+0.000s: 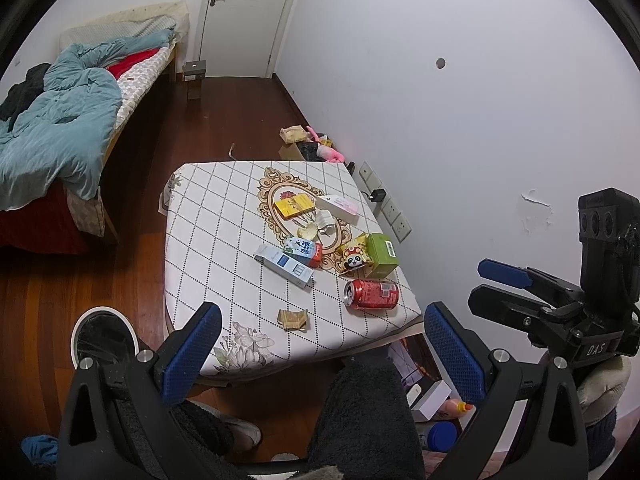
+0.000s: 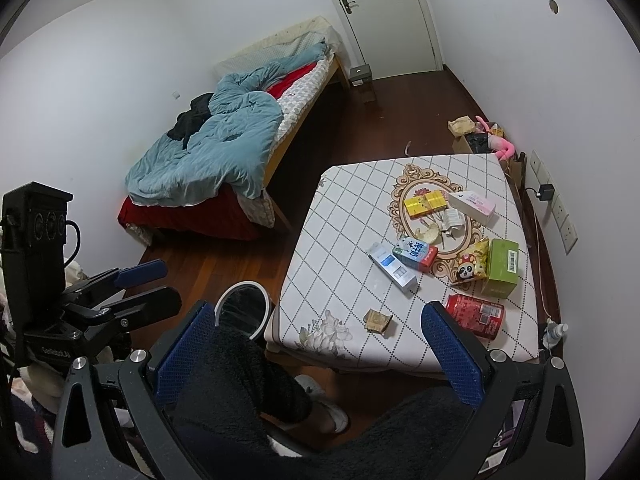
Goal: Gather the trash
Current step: 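Grasp the tan paper packet with the left tool while the right tool grasps the red can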
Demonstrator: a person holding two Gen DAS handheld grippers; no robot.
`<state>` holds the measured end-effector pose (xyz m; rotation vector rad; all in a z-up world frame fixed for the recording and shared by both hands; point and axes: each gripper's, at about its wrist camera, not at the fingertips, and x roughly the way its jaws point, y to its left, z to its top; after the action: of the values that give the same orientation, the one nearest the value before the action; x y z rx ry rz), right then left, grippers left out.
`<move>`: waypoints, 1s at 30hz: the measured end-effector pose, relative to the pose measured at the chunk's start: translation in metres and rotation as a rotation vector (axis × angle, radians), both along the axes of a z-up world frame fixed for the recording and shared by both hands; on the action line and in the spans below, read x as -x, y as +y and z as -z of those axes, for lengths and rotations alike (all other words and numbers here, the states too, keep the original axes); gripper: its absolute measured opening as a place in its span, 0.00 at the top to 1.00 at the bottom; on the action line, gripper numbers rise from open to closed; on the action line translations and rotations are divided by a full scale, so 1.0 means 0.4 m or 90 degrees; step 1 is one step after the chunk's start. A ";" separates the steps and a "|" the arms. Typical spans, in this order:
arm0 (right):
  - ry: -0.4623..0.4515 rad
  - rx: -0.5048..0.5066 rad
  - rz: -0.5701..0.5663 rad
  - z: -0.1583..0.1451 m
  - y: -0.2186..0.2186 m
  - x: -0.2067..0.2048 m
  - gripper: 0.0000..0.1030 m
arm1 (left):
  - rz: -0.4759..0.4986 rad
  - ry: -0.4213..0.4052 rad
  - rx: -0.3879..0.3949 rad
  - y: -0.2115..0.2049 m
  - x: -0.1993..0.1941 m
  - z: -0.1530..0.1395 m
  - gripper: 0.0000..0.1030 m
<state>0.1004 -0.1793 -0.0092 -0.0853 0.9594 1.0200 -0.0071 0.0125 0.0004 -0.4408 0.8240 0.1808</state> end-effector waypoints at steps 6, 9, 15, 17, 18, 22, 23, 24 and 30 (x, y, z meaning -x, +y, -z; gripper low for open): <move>0.003 0.007 0.029 0.009 0.000 -0.015 0.00 | -0.073 0.021 -0.085 0.012 -0.026 0.031 0.00; 0.010 0.040 0.102 0.054 -0.002 -0.068 0.00 | -0.133 0.079 -0.154 0.045 -0.088 0.111 0.00; 0.060 0.145 0.242 0.259 -0.016 -0.252 0.00 | -0.160 0.197 -0.136 0.124 -0.225 0.350 0.00; 0.083 0.189 0.275 0.357 -0.022 -0.316 0.00 | -0.159 0.235 -0.127 0.128 -0.265 0.426 0.00; 0.103 0.200 0.283 0.397 -0.025 -0.339 0.00 | -0.156 0.253 -0.118 0.131 -0.282 0.461 0.00; 0.150 0.255 0.277 0.556 -0.009 -0.403 0.00 | -0.146 0.313 -0.087 0.128 -0.324 0.573 0.00; 0.150 0.272 0.276 0.587 -0.003 -0.409 0.00 | -0.144 0.326 -0.080 0.127 -0.333 0.600 0.00; 0.151 0.284 0.276 0.607 0.002 -0.413 0.00 | -0.141 0.337 -0.075 0.125 -0.341 0.623 0.00; 0.132 0.320 0.285 0.710 0.059 -0.442 0.00 | -0.131 0.386 -0.054 0.115 -0.363 0.718 0.00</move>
<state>0.2773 -0.1556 -0.2932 -0.1749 1.3378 0.3657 0.1383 0.0587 -0.2870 -0.3934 1.3583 0.5554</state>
